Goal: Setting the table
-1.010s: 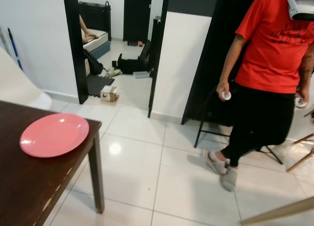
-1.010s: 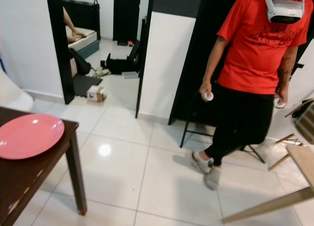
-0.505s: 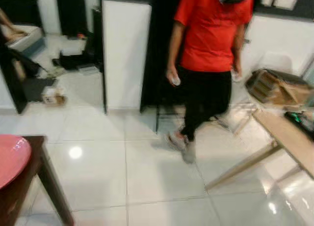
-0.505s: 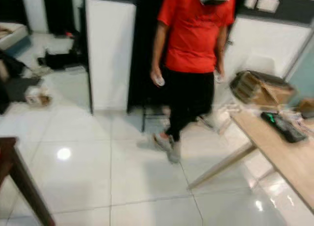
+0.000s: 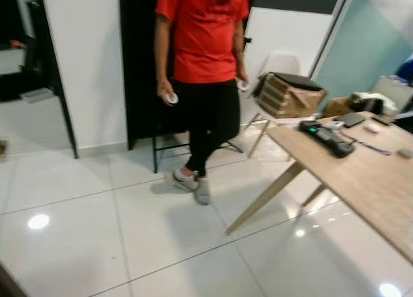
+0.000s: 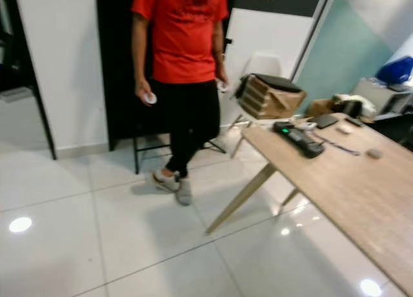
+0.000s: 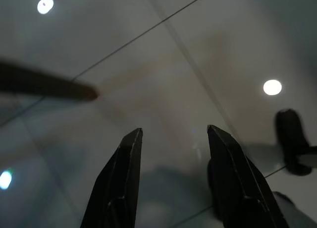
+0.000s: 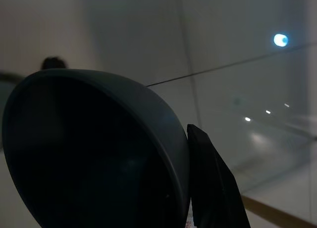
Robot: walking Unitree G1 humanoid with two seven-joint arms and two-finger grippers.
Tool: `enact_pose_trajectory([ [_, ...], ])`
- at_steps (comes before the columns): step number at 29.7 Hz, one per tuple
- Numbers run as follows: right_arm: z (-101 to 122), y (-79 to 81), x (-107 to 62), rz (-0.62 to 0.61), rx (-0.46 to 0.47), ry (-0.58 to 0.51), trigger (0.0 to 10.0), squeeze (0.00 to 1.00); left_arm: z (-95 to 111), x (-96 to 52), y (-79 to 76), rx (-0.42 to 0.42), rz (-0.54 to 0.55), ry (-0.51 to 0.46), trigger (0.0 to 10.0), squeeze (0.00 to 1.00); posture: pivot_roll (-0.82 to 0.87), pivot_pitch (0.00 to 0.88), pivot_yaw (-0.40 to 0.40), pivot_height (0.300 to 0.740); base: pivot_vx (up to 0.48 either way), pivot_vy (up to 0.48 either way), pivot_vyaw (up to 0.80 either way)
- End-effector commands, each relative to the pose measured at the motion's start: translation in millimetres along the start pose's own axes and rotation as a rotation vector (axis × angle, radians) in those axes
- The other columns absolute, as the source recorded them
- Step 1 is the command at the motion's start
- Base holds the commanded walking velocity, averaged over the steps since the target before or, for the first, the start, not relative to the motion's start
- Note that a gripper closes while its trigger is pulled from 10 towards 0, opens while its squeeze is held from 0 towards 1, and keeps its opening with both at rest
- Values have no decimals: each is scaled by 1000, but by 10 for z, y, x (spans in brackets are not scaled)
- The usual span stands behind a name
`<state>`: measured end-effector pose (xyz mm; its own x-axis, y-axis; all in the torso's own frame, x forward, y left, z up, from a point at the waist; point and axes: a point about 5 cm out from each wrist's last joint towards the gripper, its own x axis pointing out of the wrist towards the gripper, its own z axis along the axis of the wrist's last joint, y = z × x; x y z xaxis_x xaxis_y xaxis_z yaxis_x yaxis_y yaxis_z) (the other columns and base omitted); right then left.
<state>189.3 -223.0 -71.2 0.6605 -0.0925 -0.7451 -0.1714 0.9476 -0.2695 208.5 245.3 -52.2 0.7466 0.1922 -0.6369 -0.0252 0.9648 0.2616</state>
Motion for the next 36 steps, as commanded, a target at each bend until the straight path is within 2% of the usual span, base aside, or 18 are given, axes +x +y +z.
enact_pose_trajectory([
  [1, -120, 27, -30, 12, -1, 40, 10000, 0, -157, -53, 14, -7, 8, 47, 10000, 0, 58, 123, -46, 740, 0, 0, -763],
  [6, -95, 46, -20, -4, 37, 36, 10000, 0, -75, -30, 45, 25, -9, 15, 10000, 0, 71, 117, -6, 740, 0, 0, -766],
  [8, -92, 91, -17, -14, 74, 39, 10000, 0, -19, -13, 107, 47, -10, 3, 10000, 0, 77, 108, 28, 740, 0, 0, -769],
  [13, -57, 176, -8, -9, 108, 27, 10000, 0, 74, 13, 214, 69, 0, -14, 10000, 0, 80, 103, 50, 740, 0, 0, -769],
  [20, 136, 210, 35, -10, 163, -42, 10000, 0, 206, 42, 278, 59, 8, -54, 10000, 0, 88, 96, 62, 740, 0, 0, -767],
  [21, 241, 192, 55, -16, 184, -79, 10000, 0, 246, 48, 282, 49, 10, -73, 10000, 0, 92, 95, 62, 740, 0, 0, -769],
  [24, 374, 167, 76, -24, 213, -125, 10000, 0, 329, 53, 280, 34, 7, -120, 10000, 0, 97, 92, 65, 740, 0, 0, -769],
  [27, 438, 153, 84, -29, 228, -148, 10000, 0, 373, 54, 286, 35, 3, -147, 10000, 0, 97, 91, 66, 740, 0, 0, -769],
  [32, 901, 125, 90, -32, 322, -348, 10000, 0, 798, -30, 362, 118, -73, -380, 10000, 0, 106, 95, 63, 740, 0, 0, -770],
  [33, 991, 126, 80, -28, 336, -392, 10000, 0, 885, -61, 366, 107, -91, -417, 10000, 0, 106, 95, 63, 740, 0, 0, -781],
  [35, 1265, 134, 29, -10, 376, -524, 10000, 0, 1182, -178, 360, 42, -121, -517, 10000, 0, 108, 100, 64, 740, 0, 0, -613],
  [36, 1265, 134, 29, -10, 376, -524, 10000, 0, 1182, -178, 360, 42, -121, -517, 10000, 0, 108, 100, 64, 740, 0, 0, -550],
])
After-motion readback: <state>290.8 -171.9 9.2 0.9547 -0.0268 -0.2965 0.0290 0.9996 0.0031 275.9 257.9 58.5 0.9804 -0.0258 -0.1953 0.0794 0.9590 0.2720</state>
